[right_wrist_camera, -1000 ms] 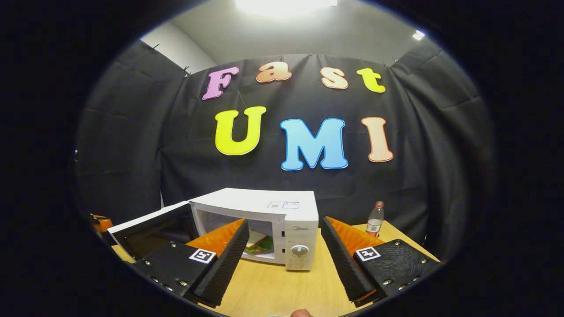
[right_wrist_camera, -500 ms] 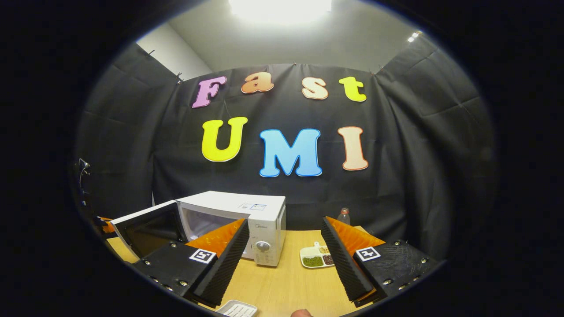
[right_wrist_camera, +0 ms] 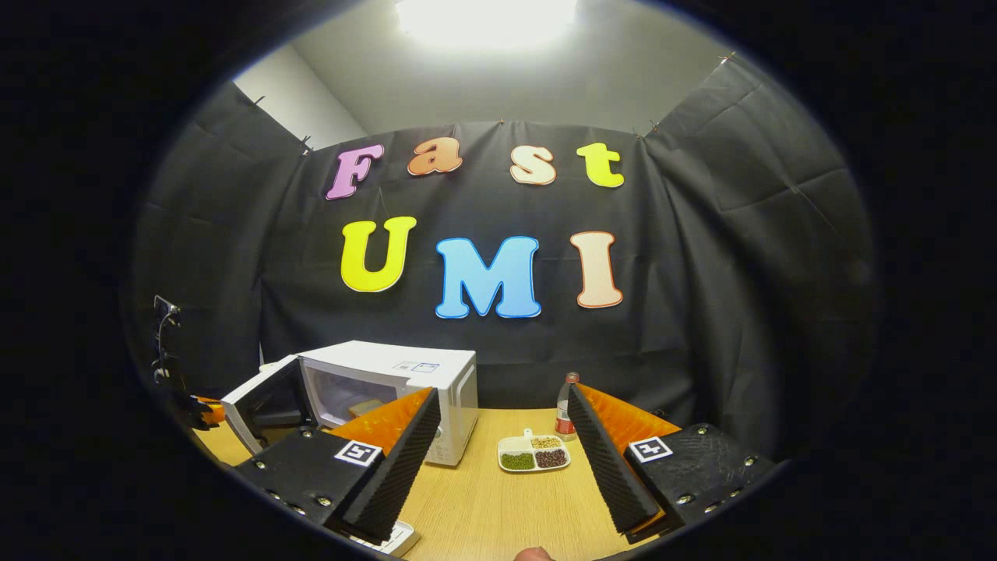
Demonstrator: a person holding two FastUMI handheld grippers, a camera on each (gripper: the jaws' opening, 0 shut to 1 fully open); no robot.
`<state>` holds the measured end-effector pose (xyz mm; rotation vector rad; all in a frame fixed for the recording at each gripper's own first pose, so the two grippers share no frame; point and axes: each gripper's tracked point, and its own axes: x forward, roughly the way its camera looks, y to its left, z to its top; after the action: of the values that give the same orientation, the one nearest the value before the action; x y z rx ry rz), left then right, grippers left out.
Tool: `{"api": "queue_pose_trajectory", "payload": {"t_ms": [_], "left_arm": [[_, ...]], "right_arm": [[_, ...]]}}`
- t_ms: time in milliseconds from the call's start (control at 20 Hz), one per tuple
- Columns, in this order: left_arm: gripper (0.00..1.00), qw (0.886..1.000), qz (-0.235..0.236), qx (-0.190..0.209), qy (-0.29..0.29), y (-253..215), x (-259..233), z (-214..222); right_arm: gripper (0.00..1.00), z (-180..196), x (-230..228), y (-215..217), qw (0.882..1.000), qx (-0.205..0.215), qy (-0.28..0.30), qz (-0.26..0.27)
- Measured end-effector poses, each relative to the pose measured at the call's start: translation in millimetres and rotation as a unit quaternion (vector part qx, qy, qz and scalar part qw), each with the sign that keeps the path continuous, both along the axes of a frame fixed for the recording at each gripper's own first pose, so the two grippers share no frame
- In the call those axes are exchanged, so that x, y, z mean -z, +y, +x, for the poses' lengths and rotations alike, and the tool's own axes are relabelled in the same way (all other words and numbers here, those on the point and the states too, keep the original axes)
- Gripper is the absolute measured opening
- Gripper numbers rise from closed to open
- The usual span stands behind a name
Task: Open the microwave oven with the left hand, put the food in, and close the microwave oven.
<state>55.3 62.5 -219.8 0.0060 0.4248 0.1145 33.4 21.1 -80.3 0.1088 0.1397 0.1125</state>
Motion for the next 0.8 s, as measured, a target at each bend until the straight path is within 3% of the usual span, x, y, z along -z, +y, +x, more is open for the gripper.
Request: {"api": "queue_pose_trajectory", "payload": {"t_ms": [550,800], "left_arm": [[0.07,0.992,-0.035,0.118,0.003,-87.8,12.7,78.2],[0.07,0.988,-0.034,0.148,0.002,-104.7,17.8,118.6]], "right_arm": [[0.99,37.7,9.6,10.8,0.999,0.025,0.006,-0.022],[0.99,49.3,24.3,12.1,0.998,0.038,0.025,-0.039]]}}
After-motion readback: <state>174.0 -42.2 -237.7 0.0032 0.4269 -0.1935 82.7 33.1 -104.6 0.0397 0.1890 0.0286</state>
